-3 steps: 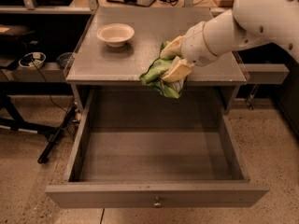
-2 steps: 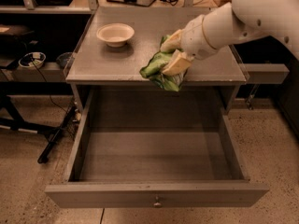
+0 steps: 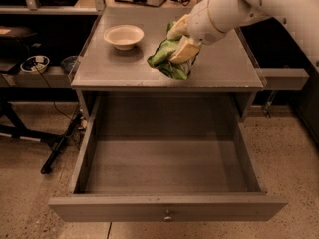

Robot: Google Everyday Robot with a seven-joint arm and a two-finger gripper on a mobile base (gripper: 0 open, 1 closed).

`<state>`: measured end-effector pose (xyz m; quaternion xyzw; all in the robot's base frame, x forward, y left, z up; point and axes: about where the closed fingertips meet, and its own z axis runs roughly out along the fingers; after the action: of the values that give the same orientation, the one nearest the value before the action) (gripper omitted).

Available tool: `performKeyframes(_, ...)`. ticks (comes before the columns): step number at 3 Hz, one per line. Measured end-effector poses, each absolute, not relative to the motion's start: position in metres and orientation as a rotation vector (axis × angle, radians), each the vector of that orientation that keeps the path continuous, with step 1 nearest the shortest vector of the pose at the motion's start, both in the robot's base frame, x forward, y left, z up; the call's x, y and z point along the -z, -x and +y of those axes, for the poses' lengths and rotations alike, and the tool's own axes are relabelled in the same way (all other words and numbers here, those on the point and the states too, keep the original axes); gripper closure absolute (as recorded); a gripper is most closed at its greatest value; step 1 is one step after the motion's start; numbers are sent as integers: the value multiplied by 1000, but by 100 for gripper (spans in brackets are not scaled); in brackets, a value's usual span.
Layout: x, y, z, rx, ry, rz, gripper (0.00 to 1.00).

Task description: Pick green rice chip bag from top drawer and place on counter

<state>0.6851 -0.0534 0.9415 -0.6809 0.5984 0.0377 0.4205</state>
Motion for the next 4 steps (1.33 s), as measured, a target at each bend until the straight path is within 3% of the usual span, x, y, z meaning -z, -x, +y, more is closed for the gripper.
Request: performKeyframes(4, -885, -774, -31, -217, 1696, 1430, 100)
